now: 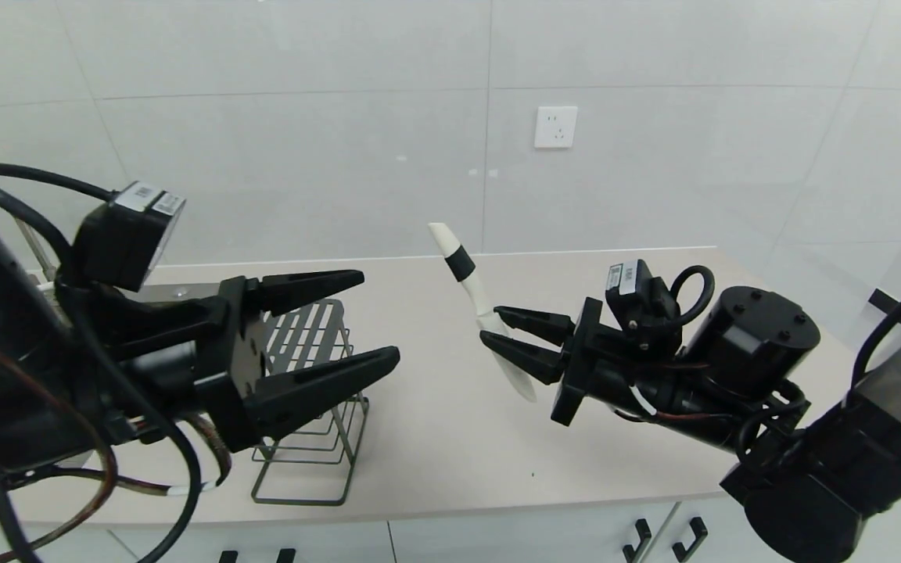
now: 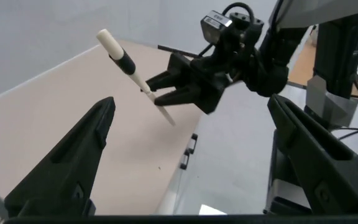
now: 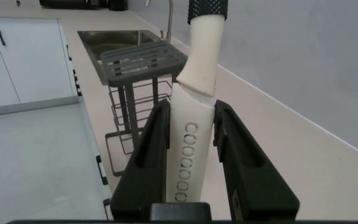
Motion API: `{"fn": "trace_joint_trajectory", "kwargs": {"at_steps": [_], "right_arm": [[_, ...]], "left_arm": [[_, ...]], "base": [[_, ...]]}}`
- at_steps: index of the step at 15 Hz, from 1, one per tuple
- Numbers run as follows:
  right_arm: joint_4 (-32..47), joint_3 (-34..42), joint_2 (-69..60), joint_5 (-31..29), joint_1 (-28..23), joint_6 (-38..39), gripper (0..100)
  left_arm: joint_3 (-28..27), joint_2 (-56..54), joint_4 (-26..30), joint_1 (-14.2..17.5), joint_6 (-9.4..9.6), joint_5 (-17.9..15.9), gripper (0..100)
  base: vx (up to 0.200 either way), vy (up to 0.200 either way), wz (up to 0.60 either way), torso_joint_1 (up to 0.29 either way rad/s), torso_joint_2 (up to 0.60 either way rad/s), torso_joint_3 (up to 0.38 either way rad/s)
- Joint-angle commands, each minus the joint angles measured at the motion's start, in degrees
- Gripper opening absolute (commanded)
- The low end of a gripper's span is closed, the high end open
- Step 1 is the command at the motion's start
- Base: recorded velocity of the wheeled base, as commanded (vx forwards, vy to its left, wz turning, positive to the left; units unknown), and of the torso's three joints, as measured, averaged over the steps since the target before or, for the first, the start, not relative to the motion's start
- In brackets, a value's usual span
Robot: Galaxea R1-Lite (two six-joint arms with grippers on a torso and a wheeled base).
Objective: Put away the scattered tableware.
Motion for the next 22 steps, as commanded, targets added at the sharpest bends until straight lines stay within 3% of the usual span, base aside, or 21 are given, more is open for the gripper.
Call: {"fn": "trace_joint_trajectory", "kwargs": {"at_steps": [1, 9, 11, 13, 19, 21, 22], "right_arm": [[-0.03, -0.94, -0.31, 0.01, 0.08, -0.02, 0], [-0.03, -4.19, -0.22, -0.17, 3.51, 1.30, 0], [-0.03, -4.19, -0.22, -0.17, 3.59, 1.30, 0], [-0.03, -3.93, -0.49, -0.08, 3.68, 1.30, 0], [-0.03, -4.02, -1.28, 0.01, 4.21, 1.30, 0], [-0.03, -4.28, -1.28, 0.01, 4.21, 1.21, 0], [-0.03, -4.37, -1.28, 0.01, 4.12, 1.21, 0]], "left_arm": [[-0.01, 8.50, -4.76, -1.83, -0.16, 0.17, 100], [-6.34, 21.33, -23.48, -2.89, -0.78, 0.34, 100], [-7.48, 22.21, -26.03, -3.07, -2.62, 0.34, 100], [-10.12, 23.18, -29.11, -3.68, -5.79, 0.34, 100], [-14.34, 25.81, -29.11, -4.38, -7.19, 0.34, 100], [-17.59, 25.64, -29.11, -5.61, -10.62, 0.34, 100], [-18.21, 25.64, -29.11, -5.79, -11.41, 0.34, 100]], "base": [[0.000, 0.000, 0.00, 0.000, 0.00, 0.000], [0.000, 0.000, 0.00, 0.000, 0.00, 0.000], [0.000, 0.000, 0.00, 0.000, 0.00, 0.000], [0.000, 0.000, 0.00, 0.000, 0.00, 0.000], [0.000, 0.000, 0.00, 0.000, 0.00, 0.000], [0.000, 0.000, 0.00, 0.000, 0.00, 0.000], [0.000, 0.000, 0.00, 0.000, 0.00, 0.000]]}}
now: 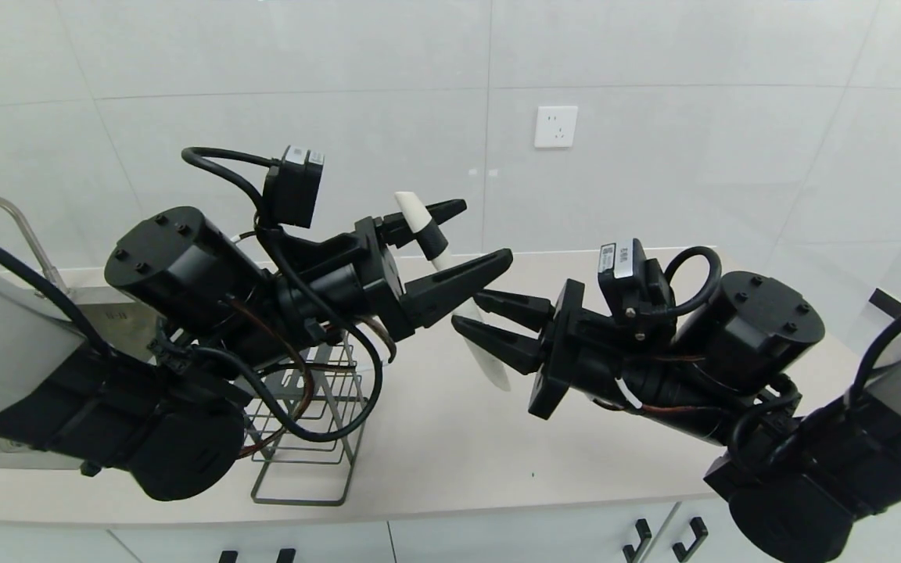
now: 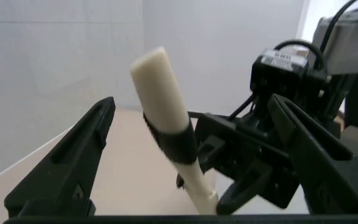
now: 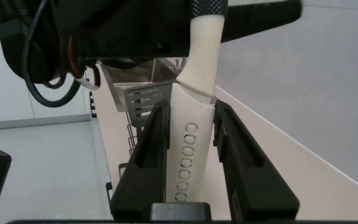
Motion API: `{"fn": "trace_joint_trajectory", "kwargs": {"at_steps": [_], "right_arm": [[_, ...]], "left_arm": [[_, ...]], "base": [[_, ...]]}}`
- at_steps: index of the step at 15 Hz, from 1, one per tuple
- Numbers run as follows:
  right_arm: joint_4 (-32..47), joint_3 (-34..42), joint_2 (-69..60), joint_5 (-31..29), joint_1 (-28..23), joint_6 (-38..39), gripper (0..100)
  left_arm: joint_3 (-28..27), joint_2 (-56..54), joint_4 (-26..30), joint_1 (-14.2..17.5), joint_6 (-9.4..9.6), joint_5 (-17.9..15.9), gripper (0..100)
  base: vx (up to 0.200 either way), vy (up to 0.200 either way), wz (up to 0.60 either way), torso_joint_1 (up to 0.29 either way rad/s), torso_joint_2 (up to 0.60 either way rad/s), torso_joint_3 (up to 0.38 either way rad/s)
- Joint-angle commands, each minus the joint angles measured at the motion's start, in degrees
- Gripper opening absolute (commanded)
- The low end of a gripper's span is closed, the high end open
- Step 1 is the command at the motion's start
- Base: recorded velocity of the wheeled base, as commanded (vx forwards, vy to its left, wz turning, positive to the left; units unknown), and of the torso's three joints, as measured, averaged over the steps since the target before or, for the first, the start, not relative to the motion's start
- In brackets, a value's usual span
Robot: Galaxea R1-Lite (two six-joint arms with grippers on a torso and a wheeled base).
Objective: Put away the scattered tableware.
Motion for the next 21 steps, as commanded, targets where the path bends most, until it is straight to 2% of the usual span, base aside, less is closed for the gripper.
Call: {"fn": "trace_joint_trajectory", "kwargs": {"at_steps": [1, 2, 3, 9, 14, 15, 19, 21], "right_arm": [[-0.06, -0.10, -0.08, 0.03, 0.03, -0.03, 0], [-0.06, -0.19, -0.08, 0.03, -0.06, -0.03, 0], [-0.06, -0.80, -0.08, 0.03, -0.06, -0.03, 0], [-0.06, -3.62, 0.09, -0.32, -0.50, -0.03, 0], [-0.06, -2.65, -0.08, -0.23, -1.03, -0.65, 0], [-0.06, -2.56, -0.17, -0.58, -1.03, -0.74, 100], [-0.06, 1.04, -3.51, -0.85, -1.03, -0.82, 100], [-0.06, 9.13, -10.19, -3.22, -1.73, -0.74, 100]], "left_arm": [[-1.64, -0.10, -0.03, -0.65, -0.45, 0.00, 100], [-1.90, -0.10, -0.03, -0.74, -0.45, 0.00, 100], [-1.99, -0.10, -0.03, -0.74, -0.63, 0.00, 0], [-1.99, -0.62, -0.03, -0.74, -0.45, 0.09, 0], [-1.99, -0.62, -0.03, -0.65, -0.28, 3.16, 0], [-1.99, -0.71, -0.03, -0.65, -0.19, 3.69, 0], [-1.90, -1.24, -0.03, 0.14, 0.60, 3.96, 0], [-1.73, -2.64, -0.03, 0.58, 1.48, 5.01, 0]], "base": [[0.000, 0.000, 0.00, 0.000, 0.00, 0.000], [0.000, 0.000, 0.00, 0.000, 0.00, 0.000], [0.000, 0.000, 0.00, 0.000, 0.00, 0.000], [0.000, 0.000, 0.00, 0.000, 0.00, 0.000], [0.000, 0.000, 0.00, 0.000, 0.00, 0.000], [0.000, 0.000, 0.00, 0.000, 0.00, 0.000], [0.000, 0.000, 0.00, 0.000, 0.00, 0.000], [0.000, 0.000, 0.00, 0.000, 0.00, 0.000]]}}
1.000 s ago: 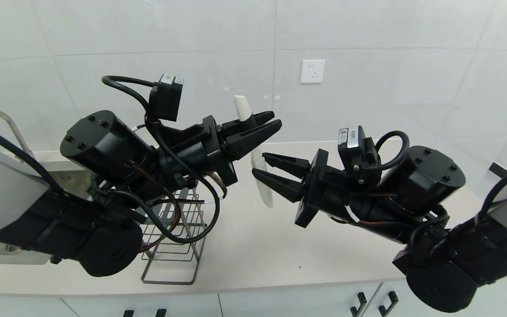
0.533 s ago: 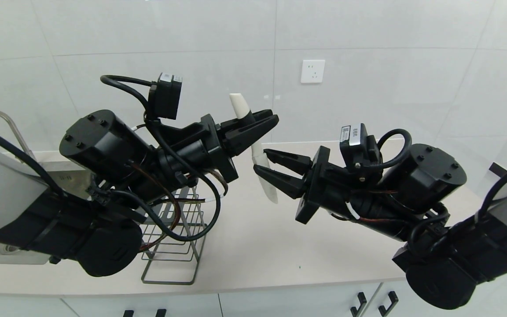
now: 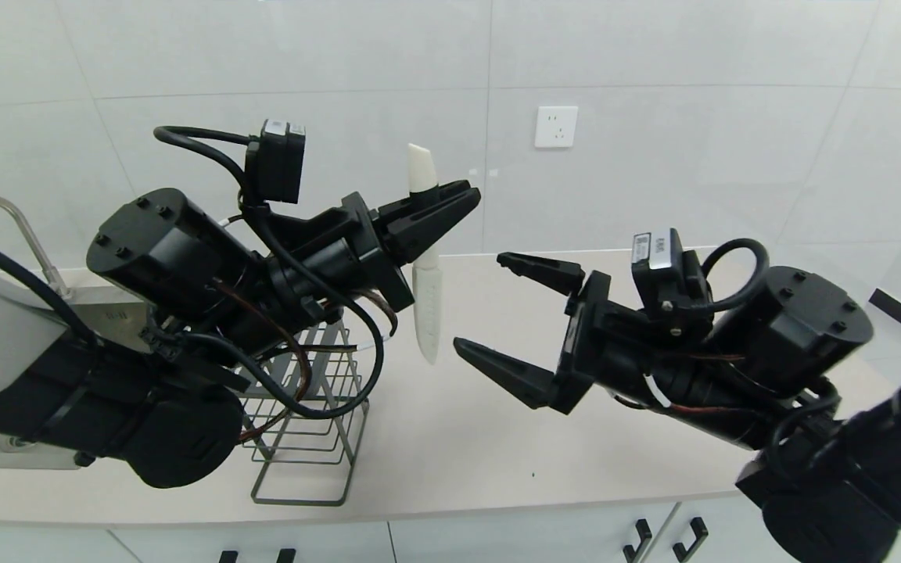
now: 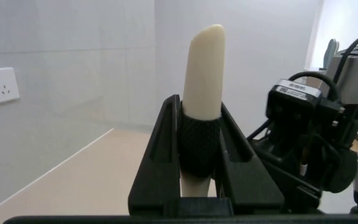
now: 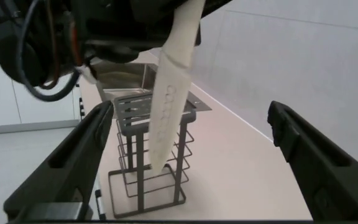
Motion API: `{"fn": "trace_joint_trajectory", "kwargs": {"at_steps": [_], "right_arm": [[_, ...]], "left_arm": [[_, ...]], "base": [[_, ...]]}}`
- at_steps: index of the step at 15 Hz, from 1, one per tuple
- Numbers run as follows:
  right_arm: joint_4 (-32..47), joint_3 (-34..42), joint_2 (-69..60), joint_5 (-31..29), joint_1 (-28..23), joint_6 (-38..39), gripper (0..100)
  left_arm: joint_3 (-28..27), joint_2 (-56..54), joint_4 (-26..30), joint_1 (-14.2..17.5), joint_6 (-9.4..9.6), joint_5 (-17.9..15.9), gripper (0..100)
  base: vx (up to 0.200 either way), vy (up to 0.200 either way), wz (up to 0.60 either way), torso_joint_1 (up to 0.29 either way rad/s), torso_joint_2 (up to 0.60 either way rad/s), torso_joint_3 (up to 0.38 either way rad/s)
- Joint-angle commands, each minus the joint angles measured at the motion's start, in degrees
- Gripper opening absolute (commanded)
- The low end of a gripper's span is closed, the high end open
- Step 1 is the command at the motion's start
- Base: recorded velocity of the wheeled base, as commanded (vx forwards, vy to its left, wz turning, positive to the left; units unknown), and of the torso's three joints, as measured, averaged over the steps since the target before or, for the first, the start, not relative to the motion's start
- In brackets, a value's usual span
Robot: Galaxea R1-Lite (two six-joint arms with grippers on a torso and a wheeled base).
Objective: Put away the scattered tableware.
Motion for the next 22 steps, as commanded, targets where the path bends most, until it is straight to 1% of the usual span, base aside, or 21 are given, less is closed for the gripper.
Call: {"fn": "trace_joint_trajectory", "kwargs": {"at_steps": [1, 2, 3, 4, 5, 6, 7, 8, 9, 10, 11, 12, 13, 14, 15, 18, 19, 22], "right_arm": [[-0.06, 11.72, -11.11, -1.97, -2.07, 0.03, 100], [-0.06, 15.93, -14.80, -2.05, -3.21, 0.03, 100], [-0.06, 22.00, -21.22, -2.05, -5.76, 0.03, 100], [-0.06, 24.46, -24.21, -2.05, -7.08, 0.03, 100], [-0.06, 30.17, -32.91, -2.05, -11.30, 0.12, 100], [-0.06, 33.51, -38.71, -2.05, -13.76, 0.12, 100], [2.05, 33.51, -45.21, -2.23, -16.31, 0.12, 100], [4.34, 33.51, -48.82, -2.32, -17.98, 0.12, 100], [11.46, 33.51, -58.40, -2.32, -24.04, 0.12, 100], [17.61, 33.16, -65.34, -2.23, -29.49, 0.12, 100], [23.32, 33.07, -71.76, -2.14, -33.88, 0.21, 100], [28.86, 32.72, -77.38, -2.14, -36.61, 0.29, 100], [34.66, 32.11, -82.83, -2.23, -37.66, 0.56, 100], [39.58, 31.40, -86.87, -2.32, -37.40, 0.65, 100], [42.22, 31.23, -89.60, -2.76, -37.31, 0.82, 0], [48.72, 31.84, -97.59, -4.34, -37.14, 1.17, 0], [51.18, 32.98, -102.43, -6.80, -37.40, 1.09, 0], [61.99, 33.51, -110.69, -7.85, -38.81, 0.73, 0]], "left_arm": [[0.48, -2.73, -0.06, 0.58, 0.81, 0.85, 0], [1.18, -3.70, -0.06, 0.93, 1.60, 1.37, 0], [2.68, -5.28, -0.06, 1.98, 3.09, 1.90, 0], [3.47, -5.99, 0.03, 2.60, 3.88, 2.25, 0], [5.75, -7.83, 1.00, 4.27, 5.38, 4.10, 0], [6.72, -8.89, 1.17, 4.97, 5.55, 5.24, 0], [7.16, -9.77, 1.26, 5.67, 5.99, 6.38, 0], [7.25, -10.03, 1.26, 6.02, 6.25, 7.00, 0], [7.25, -10.47, 2.05, 7.26, 7.49, 8.67, 0], [7.25, -11.08, 3.11, 8.13, 8.54, 9.64, 0], [7.25, -11.70, 4.34, 8.49, 9.51, 10.69, 0], [7.25, -12.49, 5.74, 8.49, 10.30, 12.01, 0], [7.51, -13.54, 7.76, 8.13, 11.09, 12.80, 0], [8.39, -14.07, 8.82, 8.05, 11.88, 12.89, 0], [8.57, -14.25, 8.91, 7.96, 12.23, 12.89, 0], [8.39, -15.57, 9.08, 8.05, 12.50, 12.89, 0], [8.39, -15.92, 9.26, 8.05, 12.58, 12.89, 0], [8.30, -16.36, 10.23, 8.13, 12.58, 12.98, 0]], "base": [[0.000, 0.000, 0.00, 0.000, 0.00, 0.000], [0.000, 0.000, 0.00, 0.000, 0.00, 0.000], [0.000, 0.000, 0.00, 0.000, 0.00, 0.000], [0.000, 0.000, 0.00, 0.000, 0.00, 0.000], [0.000, 0.000, 0.00, 0.000, 0.00, 0.000], [0.000, 0.000, 0.00, 0.000, 0.00, 0.000], [0.000, 0.000, 0.00, 0.000, 0.00, 0.000], [0.000, 0.000, 0.00, 0.000, 0.00, 0.000], [0.000, 0.000, 0.00, 0.000, 0.00, 0.000], [0.000, 0.000, 0.00, 0.000, 0.00, 0.000], [0.000, 0.000, 0.00, 0.000, 0.00, 0.000], [0.000, 0.000, 0.00, 0.000, 0.00, 0.000], [0.000, 0.000, 0.00, 0.000, 0.00, 0.000], [0.000, 0.000, 0.00, 0.000, 0.00, 0.000], [0.000, 0.000, 0.00, 0.000, 0.00, 0.000], [0.000, 0.000, 0.00, 0.000, 0.00, 0.000], [0.000, 0.000, 0.00, 0.000, 0.00, 0.000], [0.000, 0.000, 0.00, 0.000, 0.00, 0.000]]}}
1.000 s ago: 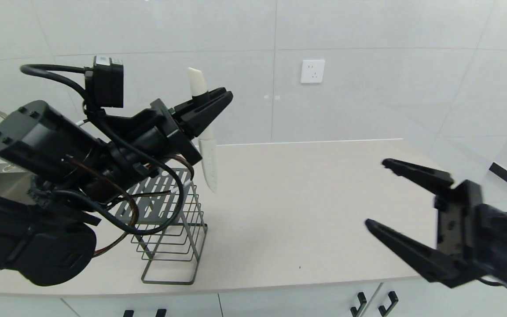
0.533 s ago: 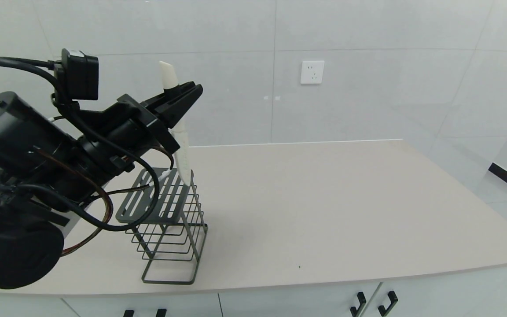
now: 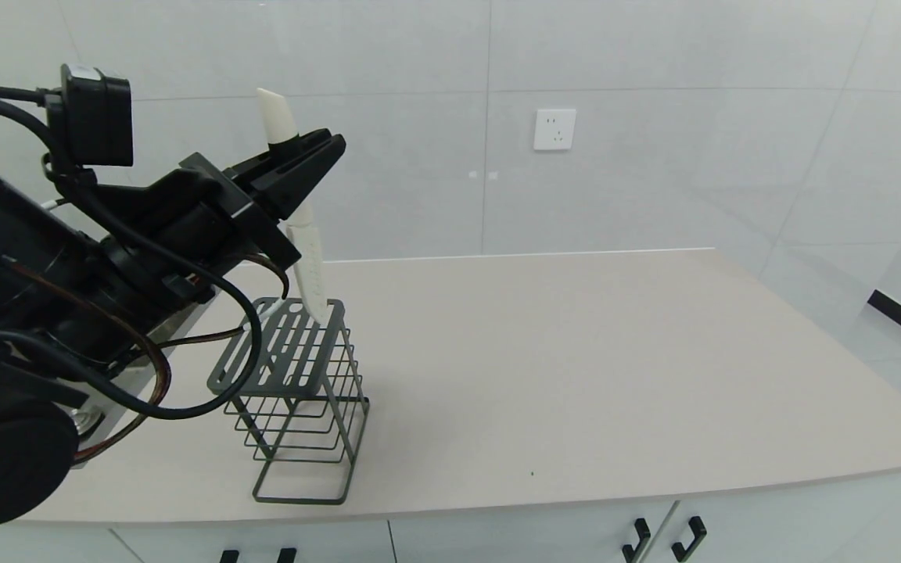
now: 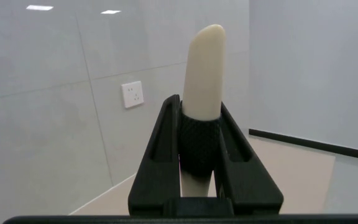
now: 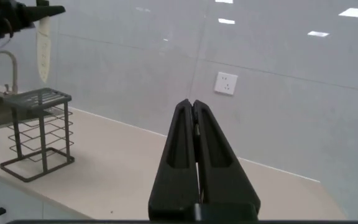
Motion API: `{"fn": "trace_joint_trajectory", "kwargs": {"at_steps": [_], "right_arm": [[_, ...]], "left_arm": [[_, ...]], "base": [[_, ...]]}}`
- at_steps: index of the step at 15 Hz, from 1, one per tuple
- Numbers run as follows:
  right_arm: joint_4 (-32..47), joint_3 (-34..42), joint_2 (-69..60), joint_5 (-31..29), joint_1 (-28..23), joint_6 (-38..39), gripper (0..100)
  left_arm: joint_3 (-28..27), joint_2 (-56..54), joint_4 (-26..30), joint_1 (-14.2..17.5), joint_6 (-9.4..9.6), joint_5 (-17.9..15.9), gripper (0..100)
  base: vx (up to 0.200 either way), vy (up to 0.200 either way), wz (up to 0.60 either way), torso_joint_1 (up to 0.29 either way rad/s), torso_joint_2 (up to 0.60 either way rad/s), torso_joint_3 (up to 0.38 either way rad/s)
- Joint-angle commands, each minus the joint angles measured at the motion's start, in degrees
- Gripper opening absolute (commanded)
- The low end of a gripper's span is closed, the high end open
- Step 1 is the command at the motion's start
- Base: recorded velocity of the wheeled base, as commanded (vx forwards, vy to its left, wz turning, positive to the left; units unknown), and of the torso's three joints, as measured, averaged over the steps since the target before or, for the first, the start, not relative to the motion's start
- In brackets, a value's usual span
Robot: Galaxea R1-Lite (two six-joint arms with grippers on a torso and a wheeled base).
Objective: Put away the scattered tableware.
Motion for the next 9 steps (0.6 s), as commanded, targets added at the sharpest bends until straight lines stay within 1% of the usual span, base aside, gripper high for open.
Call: {"fn": "trace_joint_trajectory", "kwargs": {"at_steps": [1, 2, 3, 4, 6, 7, 9], "right_arm": [[4.21, 0.71, -8.24, -4.28, -1.16, -0.04, 0], [6.94, 0.71, -8.24, -9.73, -1.16, 0.14, 0], [10.72, 0.71, -8.24, -12.72, -1.16, -0.13, 0], [19.33, 0.71, -8.24, -16.32, -1.16, -0.30, 0], [32.25, 0.62, -8.24, -19.31, -1.16, -0.30, 0], [33.04, 0.27, -8.24, -20.19, -1.25, 0.49, 0], [31.90, 0.53, -8.24, -22.03, -1.25, 1.46, 0]], "left_arm": [[0.03, -0.47, 0.56, 0.05, -0.03, 0.26, 0], [-0.06, -0.38, 1.09, 0.05, -0.03, 1.05, 0], [-0.06, -0.30, 1.26, 0.05, -0.03, 2.28, 0], [-0.15, -0.30, 1.88, -0.12, -0.03, 4.56, 0], [-0.41, -0.47, 2.58, -0.04, 0.05, 6.14, 0], [-0.15, -1.09, 2.58, -0.04, 0.05, 7.29, 0], [0.03, -2.05, 3.20, 0.49, 0.05, 8.96, 0]], "base": [[0.000, 0.000, 0.00, 0.000, 0.00, 0.000], [0.000, 0.000, 0.00, 0.000, 0.00, 0.000], [0.000, 0.000, 0.00, 0.000, 0.00, 0.000], [0.000, 0.000, 0.00, 0.000, 0.00, 0.000], [0.000, 0.000, 0.00, 0.000, 0.00, 0.000], [0.000, 0.000, 0.00, 0.000, 0.00, 0.000], [0.000, 0.000, 0.00, 0.000, 0.00, 0.000]]}}
